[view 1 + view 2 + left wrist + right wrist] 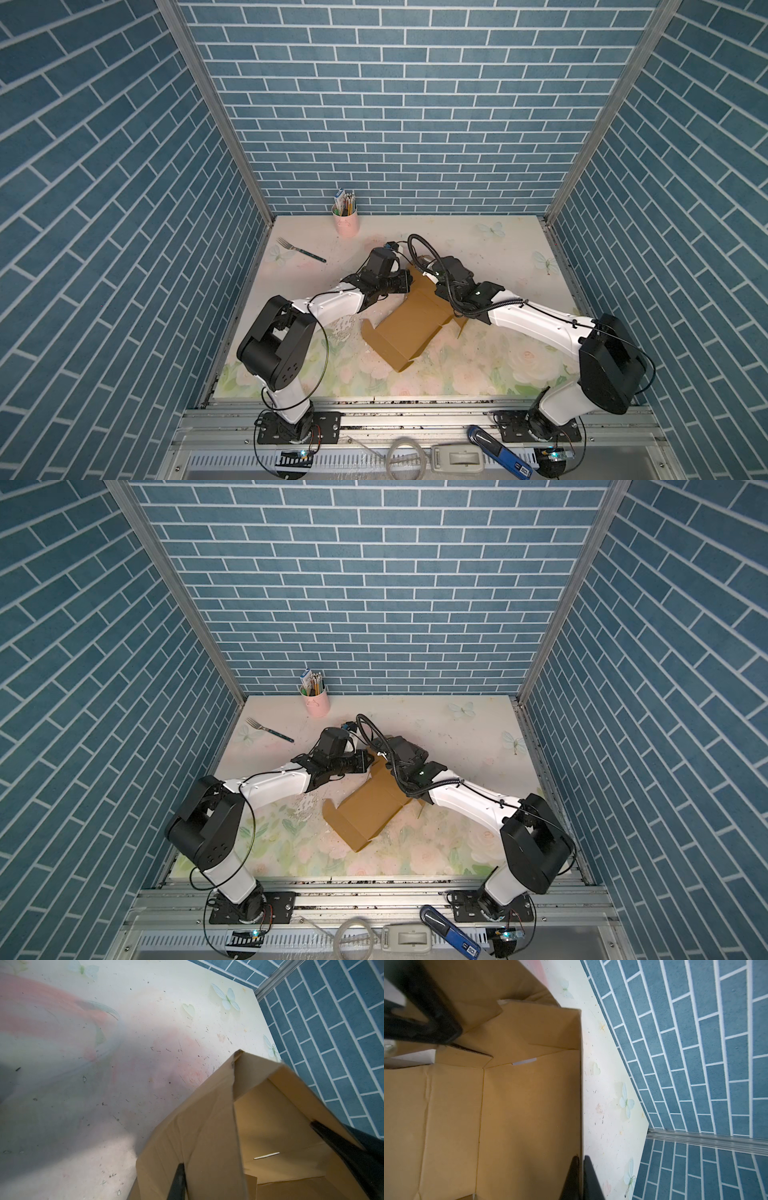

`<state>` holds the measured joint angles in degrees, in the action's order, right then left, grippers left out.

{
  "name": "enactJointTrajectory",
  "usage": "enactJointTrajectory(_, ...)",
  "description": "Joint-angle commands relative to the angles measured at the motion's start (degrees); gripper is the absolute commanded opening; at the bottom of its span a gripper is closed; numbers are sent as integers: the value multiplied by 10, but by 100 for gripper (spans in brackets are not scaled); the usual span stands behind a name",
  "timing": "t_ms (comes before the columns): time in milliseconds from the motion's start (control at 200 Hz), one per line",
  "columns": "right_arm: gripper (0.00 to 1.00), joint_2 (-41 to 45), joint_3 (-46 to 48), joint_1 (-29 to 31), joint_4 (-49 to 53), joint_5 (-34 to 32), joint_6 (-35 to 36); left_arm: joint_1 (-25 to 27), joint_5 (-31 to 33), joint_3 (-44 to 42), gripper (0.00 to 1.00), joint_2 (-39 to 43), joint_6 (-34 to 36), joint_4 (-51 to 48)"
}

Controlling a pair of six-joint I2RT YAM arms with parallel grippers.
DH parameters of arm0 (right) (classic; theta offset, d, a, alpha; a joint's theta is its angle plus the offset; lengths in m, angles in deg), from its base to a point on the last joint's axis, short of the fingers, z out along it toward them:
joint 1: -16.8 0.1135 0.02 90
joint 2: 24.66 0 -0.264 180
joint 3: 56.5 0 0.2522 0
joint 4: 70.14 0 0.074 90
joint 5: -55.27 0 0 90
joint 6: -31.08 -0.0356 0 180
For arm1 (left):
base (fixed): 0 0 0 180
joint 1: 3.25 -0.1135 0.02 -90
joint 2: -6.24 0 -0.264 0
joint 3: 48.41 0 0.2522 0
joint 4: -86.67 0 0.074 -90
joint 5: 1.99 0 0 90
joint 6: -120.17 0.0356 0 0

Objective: Fold the paper box

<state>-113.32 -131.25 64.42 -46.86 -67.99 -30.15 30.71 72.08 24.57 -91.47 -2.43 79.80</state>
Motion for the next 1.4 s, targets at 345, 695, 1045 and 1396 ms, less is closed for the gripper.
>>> enactJointTrajectory(345,8,-5,21,7,-11,30,-11,62,-4,-2,11,13,-20,42)
enactJointTrajectory(695,8,16,34,8,-23,48,-24,81,12,7,19,3,-28,56)
enactJointTrajectory(1045,8,46,62,9,-26,57,-11,51,-3,-46,34,46,22,48)
enactJointTrajectory(1396,8,60,75,16,-33,51,17,-19,-92,-79,47,73,43,85)
